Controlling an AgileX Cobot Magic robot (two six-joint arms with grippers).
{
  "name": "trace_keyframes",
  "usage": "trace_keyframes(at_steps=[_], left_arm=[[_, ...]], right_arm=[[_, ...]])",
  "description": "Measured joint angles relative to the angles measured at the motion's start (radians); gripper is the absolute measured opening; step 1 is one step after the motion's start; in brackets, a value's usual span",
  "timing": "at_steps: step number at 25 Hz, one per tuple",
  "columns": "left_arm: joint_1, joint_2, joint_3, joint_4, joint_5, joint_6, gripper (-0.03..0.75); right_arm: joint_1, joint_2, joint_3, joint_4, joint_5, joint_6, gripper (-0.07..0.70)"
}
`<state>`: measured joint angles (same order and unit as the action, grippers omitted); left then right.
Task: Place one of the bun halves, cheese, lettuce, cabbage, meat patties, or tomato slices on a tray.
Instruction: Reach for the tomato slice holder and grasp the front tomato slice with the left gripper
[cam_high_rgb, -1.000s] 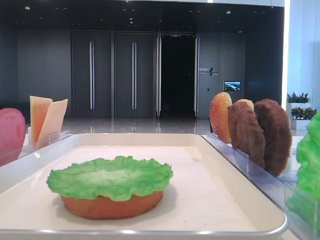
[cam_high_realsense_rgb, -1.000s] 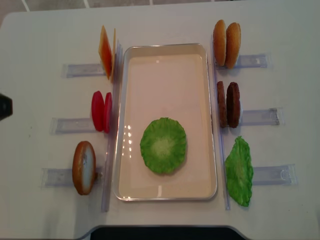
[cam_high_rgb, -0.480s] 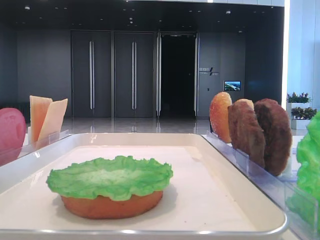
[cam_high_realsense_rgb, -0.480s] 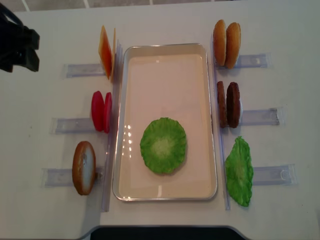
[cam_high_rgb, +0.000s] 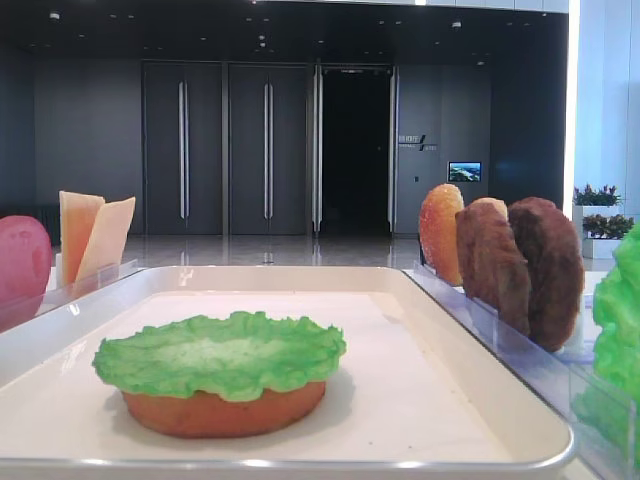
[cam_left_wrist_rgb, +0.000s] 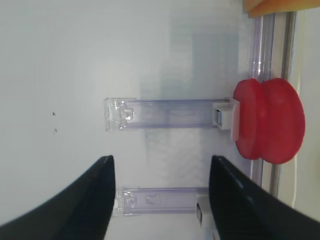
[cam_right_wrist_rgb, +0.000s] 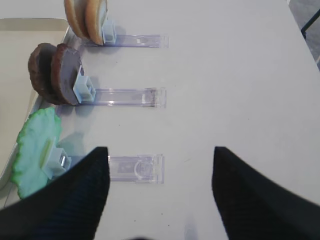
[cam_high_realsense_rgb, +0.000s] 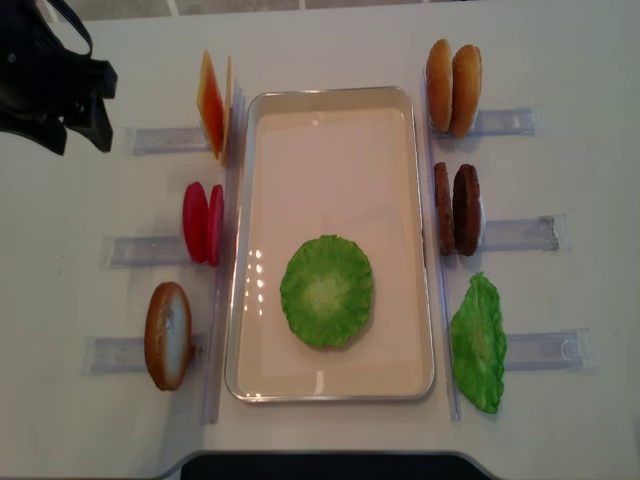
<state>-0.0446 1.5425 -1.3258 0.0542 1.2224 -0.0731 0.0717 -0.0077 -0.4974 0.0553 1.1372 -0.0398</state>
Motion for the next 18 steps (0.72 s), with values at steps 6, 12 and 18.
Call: trace_keyframes(at_steps=[6,12,18], left_arm=[[-0.074,0.008,0.000,0.044,0.000,-0.047,0.453],[-0.194,0.049,-0.001,0.047,0.000,-0.151,0.453],[-0.309,0.099,-0.001,0.048,-0.009,-0.254,0.453]], right_arm=[[0.000,0.000,0.000,0.000,0.000,0.000,0.454],[0.000,0.000,0.000,0.000,0.000,0.000,0.454],[0.000,0.000,0.000,0.000,0.000,0.000,0.454]])
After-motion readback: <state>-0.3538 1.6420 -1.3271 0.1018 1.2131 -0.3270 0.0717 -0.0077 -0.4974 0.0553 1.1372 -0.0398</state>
